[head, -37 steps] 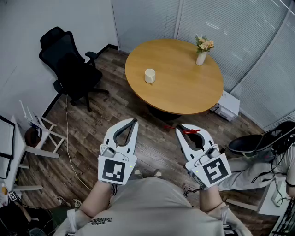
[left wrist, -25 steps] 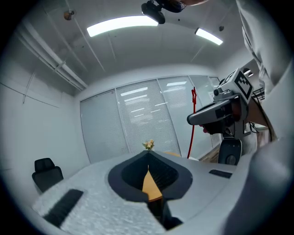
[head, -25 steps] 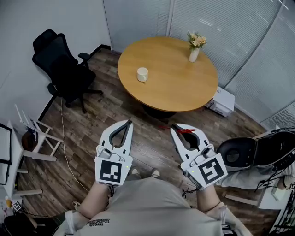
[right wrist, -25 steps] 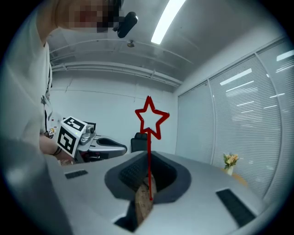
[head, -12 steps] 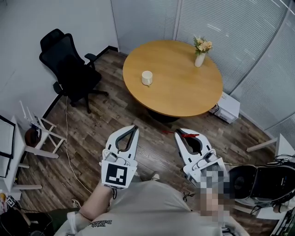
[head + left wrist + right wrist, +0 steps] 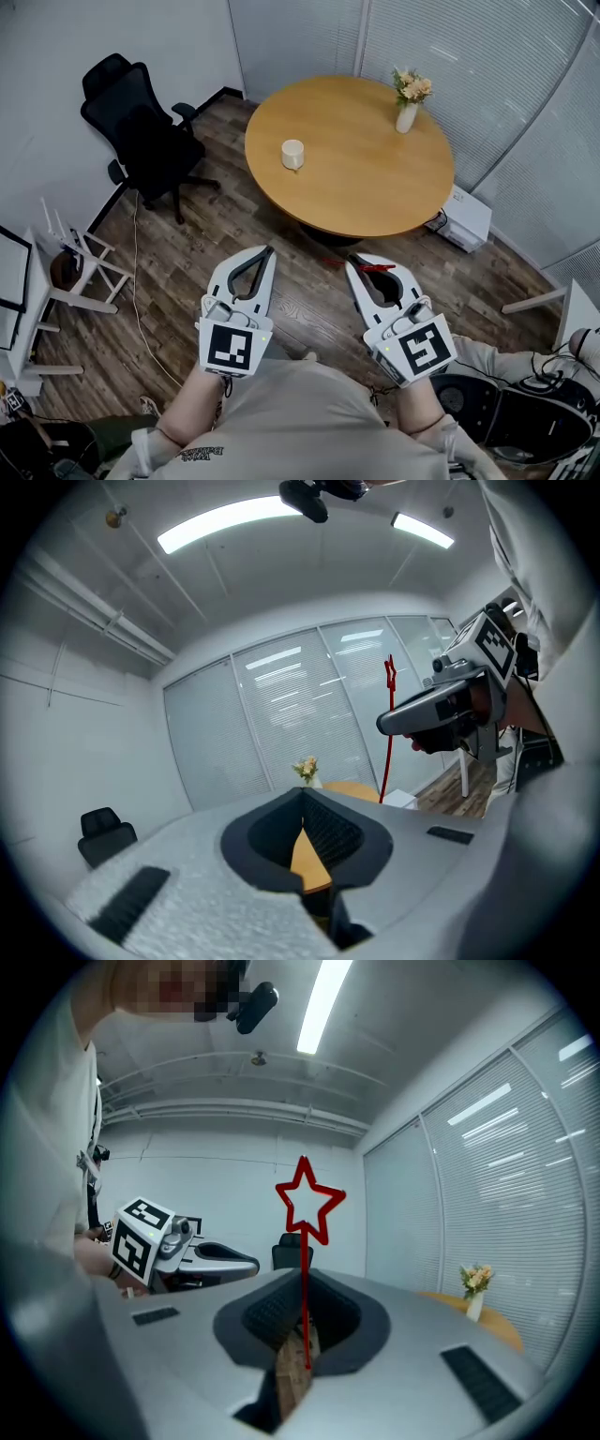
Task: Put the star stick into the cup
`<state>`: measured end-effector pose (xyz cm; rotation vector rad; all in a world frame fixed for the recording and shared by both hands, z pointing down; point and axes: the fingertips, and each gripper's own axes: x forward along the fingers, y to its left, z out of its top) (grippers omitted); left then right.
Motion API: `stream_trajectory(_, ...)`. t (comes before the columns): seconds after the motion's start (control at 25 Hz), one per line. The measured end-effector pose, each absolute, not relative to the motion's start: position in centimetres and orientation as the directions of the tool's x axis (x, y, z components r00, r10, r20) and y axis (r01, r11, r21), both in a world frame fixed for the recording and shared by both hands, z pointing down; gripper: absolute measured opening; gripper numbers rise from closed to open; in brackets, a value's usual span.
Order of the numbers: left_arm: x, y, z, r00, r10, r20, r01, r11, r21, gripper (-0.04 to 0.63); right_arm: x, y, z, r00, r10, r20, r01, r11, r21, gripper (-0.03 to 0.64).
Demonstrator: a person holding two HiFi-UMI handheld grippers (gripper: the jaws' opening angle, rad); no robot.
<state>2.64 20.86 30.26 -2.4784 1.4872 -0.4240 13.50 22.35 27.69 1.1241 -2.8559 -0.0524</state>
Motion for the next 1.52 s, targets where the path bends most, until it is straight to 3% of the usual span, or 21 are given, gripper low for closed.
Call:
stream_trajectory(0.6, 3.2, 17.4, 31.5, 0.462, -0.876, 0.140, -0.804, -0.480, -0.350, 0.021, 13.2, 18.2, 29.1, -0.735, -0.676, 0.053, -0.675, 0.737, 0.045, 0.035)
stream_trajectory(1.52, -4.1, -3.5, 34.7, 0.562, -0.798, 0.215, -0.739, -0.602, -0.302, 0.021, 5.7, -2.9, 31.2, -0.661, -0.734, 0.156, -0.740, 0.672, 0.031, 0.035)
